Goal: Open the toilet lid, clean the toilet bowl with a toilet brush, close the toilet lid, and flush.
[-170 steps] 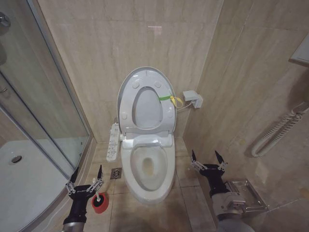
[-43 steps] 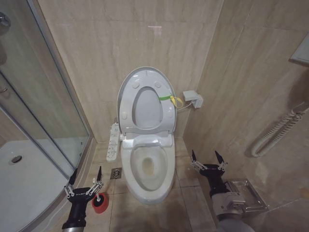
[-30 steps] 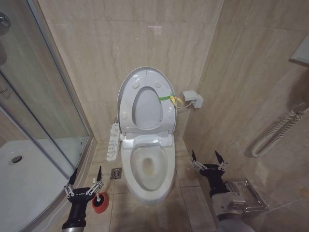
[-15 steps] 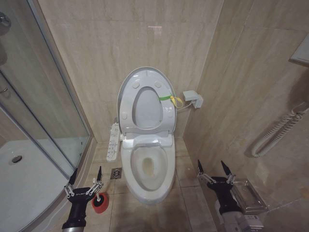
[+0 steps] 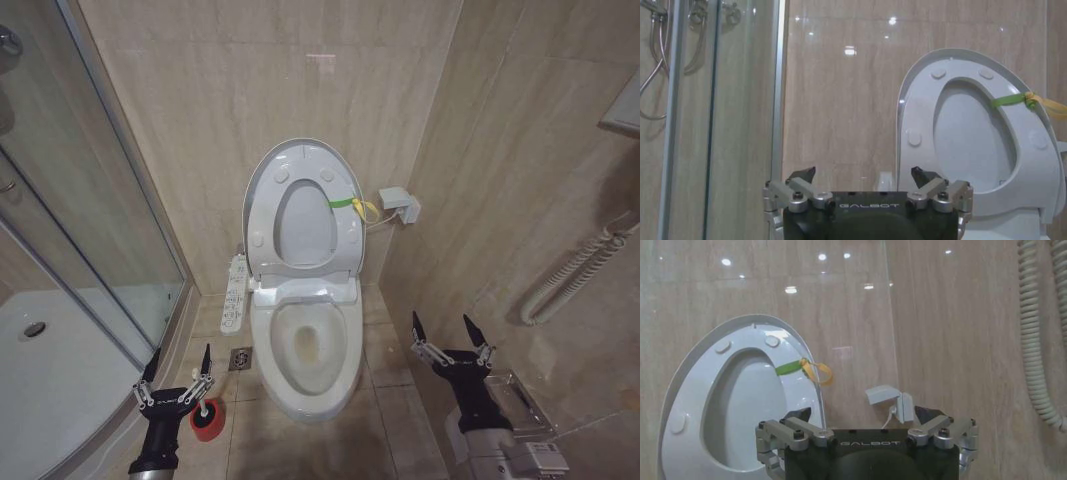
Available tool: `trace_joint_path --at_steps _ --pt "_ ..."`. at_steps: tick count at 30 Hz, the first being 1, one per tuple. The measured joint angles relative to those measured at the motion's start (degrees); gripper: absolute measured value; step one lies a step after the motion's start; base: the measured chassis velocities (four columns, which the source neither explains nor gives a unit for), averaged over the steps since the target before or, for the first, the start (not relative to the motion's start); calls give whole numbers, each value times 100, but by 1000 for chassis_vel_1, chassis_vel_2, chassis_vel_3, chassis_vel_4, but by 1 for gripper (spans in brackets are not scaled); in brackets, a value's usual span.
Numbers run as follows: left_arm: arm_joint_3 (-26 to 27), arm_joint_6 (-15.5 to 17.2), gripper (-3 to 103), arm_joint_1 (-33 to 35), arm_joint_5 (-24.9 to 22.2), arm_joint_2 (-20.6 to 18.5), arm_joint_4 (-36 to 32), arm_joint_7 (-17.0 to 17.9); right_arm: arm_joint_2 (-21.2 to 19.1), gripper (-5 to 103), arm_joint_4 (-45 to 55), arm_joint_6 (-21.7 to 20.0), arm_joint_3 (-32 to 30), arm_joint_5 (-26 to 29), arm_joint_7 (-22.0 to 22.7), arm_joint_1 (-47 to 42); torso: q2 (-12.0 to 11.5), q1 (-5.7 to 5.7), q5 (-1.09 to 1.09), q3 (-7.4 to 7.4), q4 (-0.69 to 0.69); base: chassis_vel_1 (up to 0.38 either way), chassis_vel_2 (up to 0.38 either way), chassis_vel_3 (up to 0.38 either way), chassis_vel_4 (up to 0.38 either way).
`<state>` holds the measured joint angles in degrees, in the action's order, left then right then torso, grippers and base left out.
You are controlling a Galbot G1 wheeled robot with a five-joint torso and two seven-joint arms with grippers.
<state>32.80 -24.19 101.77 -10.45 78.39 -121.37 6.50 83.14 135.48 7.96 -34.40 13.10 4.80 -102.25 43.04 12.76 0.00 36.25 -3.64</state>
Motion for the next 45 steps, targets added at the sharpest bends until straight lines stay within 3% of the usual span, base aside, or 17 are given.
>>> trace_joint_path --at_steps 16,26,31,36,45 --pt "0 0 97 0 0 0 0 0 -55 100 -367 205 -29 -161 -47 244 0 0 0 0 0 0 0 0 0" --pt "0 0 97 0 0 0 0 0 -79 100 -393 218 -45 104 -256 221 0 -1 0 0 0 0 0 0 0" --pt "0 0 97 1 0 0 0 0 -84 100 -400 221 -47 139 -157 280 0 -2 0 -1 0 -24 20 31 -29" --pt "0 0 97 -1 0 0 0 0 -80 100 -597 305 -101 -171 180 449 -2 4 0 2 0 -86 79 90 -78" --pt "0 0 97 0 0 0 0 0 -56 100 -581 414 -80 -89 123 450 -1 -2 0 0 -1 -21 21 20 -12"
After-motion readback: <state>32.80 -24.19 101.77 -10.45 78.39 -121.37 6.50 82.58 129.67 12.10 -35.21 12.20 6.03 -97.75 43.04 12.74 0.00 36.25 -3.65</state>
